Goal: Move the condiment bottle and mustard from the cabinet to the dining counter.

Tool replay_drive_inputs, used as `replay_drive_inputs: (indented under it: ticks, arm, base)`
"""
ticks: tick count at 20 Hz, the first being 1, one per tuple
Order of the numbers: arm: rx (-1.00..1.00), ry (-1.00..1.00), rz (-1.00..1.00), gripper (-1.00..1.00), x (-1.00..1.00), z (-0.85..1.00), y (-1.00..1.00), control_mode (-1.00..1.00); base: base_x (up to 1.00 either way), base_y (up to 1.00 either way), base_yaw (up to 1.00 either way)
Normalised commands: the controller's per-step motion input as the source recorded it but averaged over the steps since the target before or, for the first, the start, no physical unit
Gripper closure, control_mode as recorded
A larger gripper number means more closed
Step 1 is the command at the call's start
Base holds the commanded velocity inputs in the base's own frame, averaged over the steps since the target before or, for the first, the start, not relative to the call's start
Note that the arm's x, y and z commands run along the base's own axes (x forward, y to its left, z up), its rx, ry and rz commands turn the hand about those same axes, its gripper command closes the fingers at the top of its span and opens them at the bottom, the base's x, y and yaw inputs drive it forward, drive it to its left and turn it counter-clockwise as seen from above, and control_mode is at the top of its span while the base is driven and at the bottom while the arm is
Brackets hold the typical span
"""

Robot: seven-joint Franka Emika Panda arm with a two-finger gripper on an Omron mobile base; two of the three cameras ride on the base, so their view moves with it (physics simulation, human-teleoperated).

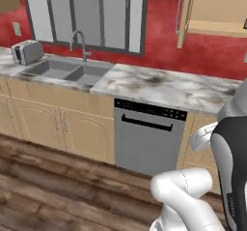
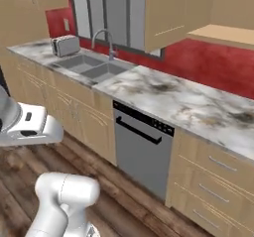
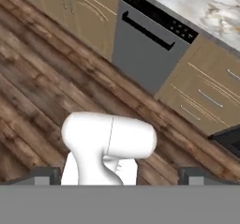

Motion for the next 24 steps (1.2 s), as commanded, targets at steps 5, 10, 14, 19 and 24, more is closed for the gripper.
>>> replay_drive_inputs:
  ticks: [5,10,14,19,24]
  arm:
    - [0.00,0.00,0.00,-1.00,0.00,0.00,0.00,1.00]
    - [0.00,0.00,0.00,-1.00,0.00,0.00,0.00,1.00]
    - [0.00,0.00,0.00,-1.00,0.00,0.00,0.00,1.00]
    - [0.00,0.00,0.00,-1.00,0.00,0.00,0.00,1.00]
    - [0.00,0.00,0.00,-1.00,0.00,0.00,0.00,1.00]
  base:
    - [0.21,-0.16,-0.79]
    - [0.37,-0.03,-0.72]
    - [0.43,0.10,-0.33]
    - [0.20,-0.15,-0.02]
    - [0.12,-0.29,0.00]
